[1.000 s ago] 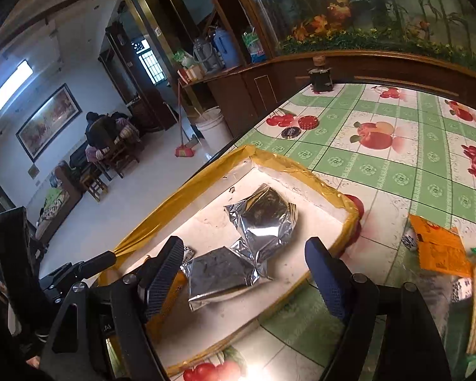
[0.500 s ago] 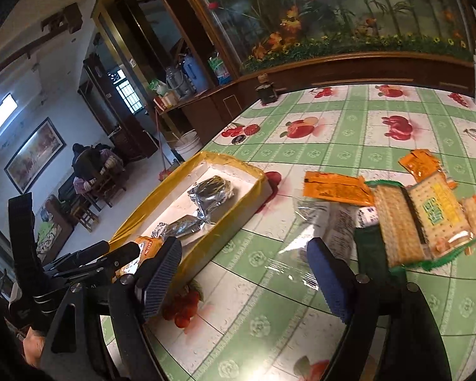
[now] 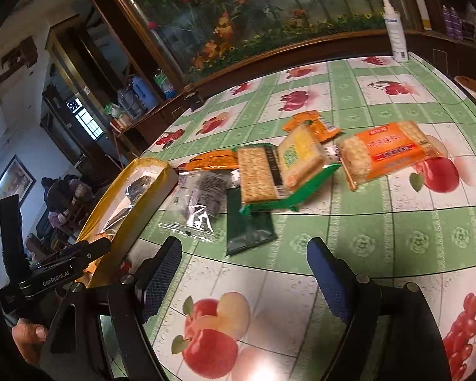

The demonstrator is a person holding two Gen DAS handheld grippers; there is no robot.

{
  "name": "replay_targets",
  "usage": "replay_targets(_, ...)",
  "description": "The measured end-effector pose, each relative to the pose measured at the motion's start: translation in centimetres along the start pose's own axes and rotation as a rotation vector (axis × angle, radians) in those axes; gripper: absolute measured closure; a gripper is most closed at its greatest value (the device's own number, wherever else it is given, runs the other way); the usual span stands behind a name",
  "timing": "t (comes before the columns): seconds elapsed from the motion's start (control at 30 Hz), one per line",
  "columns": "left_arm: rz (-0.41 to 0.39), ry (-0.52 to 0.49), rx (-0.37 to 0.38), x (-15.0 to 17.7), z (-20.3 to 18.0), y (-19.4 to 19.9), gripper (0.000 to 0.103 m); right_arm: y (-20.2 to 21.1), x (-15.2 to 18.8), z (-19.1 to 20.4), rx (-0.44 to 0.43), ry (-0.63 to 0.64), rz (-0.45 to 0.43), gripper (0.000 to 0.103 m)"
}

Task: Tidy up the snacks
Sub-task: 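Grasp a clear wrapped packet with the left tool while the right grasps green-wrapped crackers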

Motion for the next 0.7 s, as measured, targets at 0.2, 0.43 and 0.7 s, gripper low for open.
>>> replay_targets(0.2,0.017,-0.046,0.018,-0.2,-2.5,-0.5,0.020,0.6,0.1,-1.9,0.009,-0.028,-0.008,0.020)
replay_targets(0.43,0.027,-0.069,0.051,-1.1,-4.4,-1.4,0.020,0.5,-0.4,-3.2,0.026,-0.036,-0.013,0.020)
replay_targets(0.7,0.013,-0.071,0.084,-3.6,-6.9,-3.4,0.020,-0.1,-3.6,-3.5,0.070,0.037,-0.043,0.020)
Point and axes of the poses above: each gripper's, at about its wrist camera, not at the fingertips, and y roughly against the way its jaws point, z to its left, x to its underside, the point moved 1 cm from there along -y, roughly the way its jaws point, and after that the axes turned 6 degrees about -x, right-handed, at the moved point
